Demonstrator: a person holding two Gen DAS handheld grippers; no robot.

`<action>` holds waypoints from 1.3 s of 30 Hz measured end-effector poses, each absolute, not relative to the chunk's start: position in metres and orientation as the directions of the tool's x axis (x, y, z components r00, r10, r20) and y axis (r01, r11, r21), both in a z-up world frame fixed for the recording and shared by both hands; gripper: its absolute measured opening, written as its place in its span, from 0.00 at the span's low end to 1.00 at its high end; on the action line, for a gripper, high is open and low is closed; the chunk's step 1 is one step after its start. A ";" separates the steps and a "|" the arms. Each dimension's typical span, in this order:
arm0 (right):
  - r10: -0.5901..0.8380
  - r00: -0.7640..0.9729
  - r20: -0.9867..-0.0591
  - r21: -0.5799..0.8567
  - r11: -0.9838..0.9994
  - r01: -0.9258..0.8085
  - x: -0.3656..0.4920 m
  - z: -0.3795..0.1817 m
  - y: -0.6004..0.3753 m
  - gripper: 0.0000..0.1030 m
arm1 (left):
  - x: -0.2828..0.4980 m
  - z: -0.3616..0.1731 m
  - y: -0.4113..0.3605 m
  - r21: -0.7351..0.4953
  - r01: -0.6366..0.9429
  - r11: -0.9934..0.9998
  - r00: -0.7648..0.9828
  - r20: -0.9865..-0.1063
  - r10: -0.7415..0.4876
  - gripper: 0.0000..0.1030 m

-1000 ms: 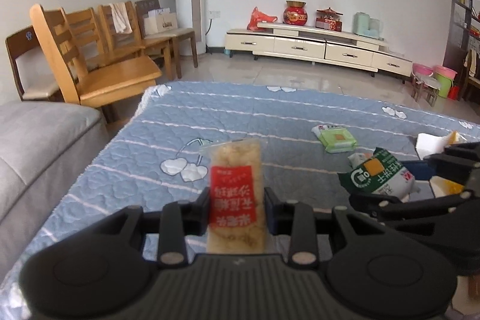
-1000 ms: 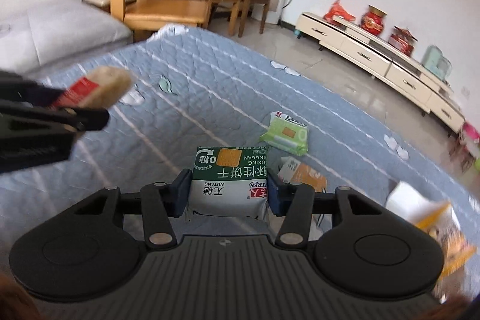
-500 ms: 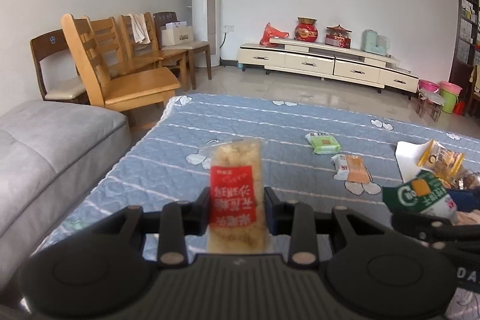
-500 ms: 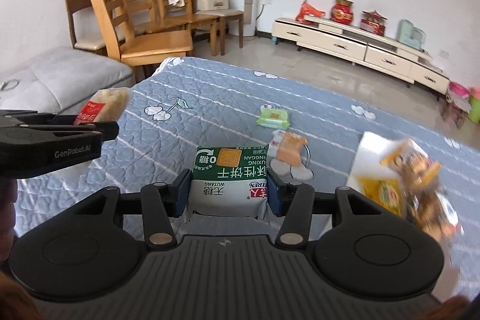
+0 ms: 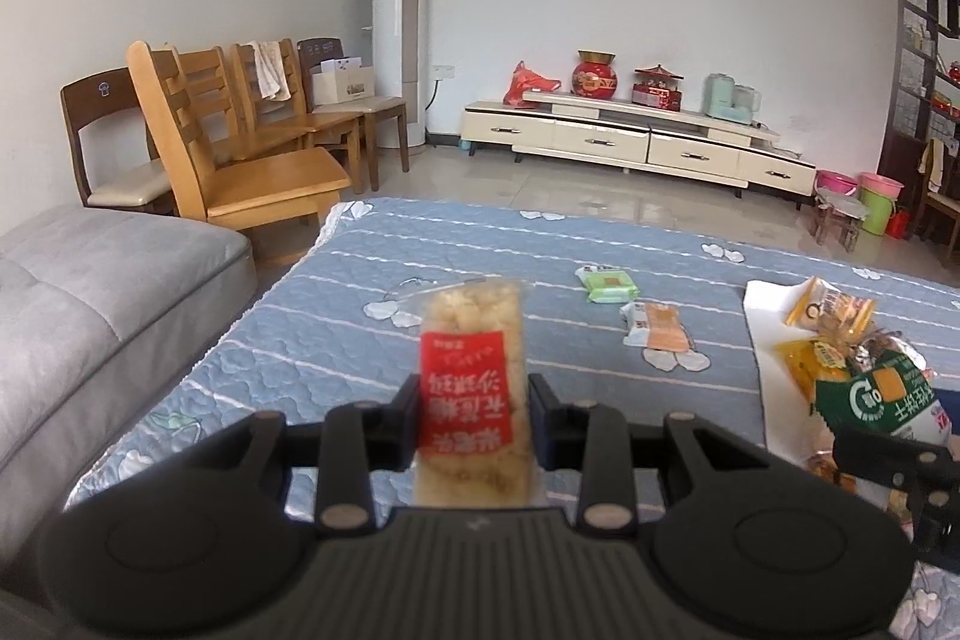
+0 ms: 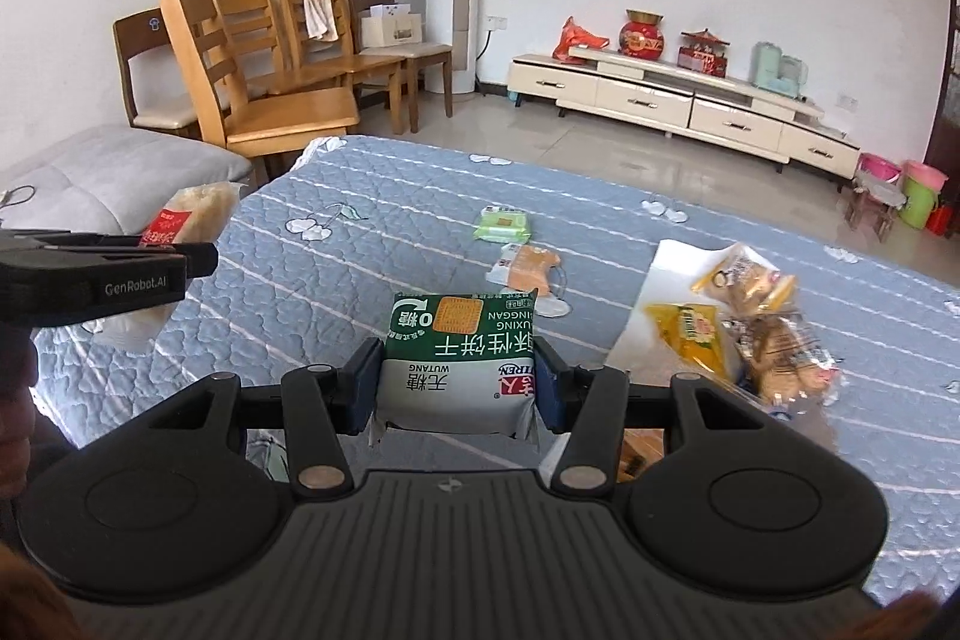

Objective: Organize snacks
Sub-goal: 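Carry the red-label pack and green biscuit pack over the white tray with both tools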

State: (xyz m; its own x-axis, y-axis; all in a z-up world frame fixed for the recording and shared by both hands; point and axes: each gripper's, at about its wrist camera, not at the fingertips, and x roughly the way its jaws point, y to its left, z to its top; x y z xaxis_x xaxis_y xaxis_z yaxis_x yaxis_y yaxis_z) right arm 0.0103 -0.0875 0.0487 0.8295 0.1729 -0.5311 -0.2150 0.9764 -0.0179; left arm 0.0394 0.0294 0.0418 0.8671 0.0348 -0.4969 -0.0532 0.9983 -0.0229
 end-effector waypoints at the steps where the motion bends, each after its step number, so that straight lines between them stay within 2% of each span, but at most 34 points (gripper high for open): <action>1: 0.171 0.831 -0.530 -0.017 0.977 -0.212 0.008 0.049 -0.089 0.61 | 0.038 0.042 0.029 -0.021 -0.050 0.999 0.869 -0.495 0.033 0.33; 39: 0.096 0.887 -0.453 0.004 0.994 -0.105 -0.040 0.067 -0.130 0.61 | 0.011 0.054 -0.016 0.004 0.087 0.996 0.885 -0.460 -0.076 0.33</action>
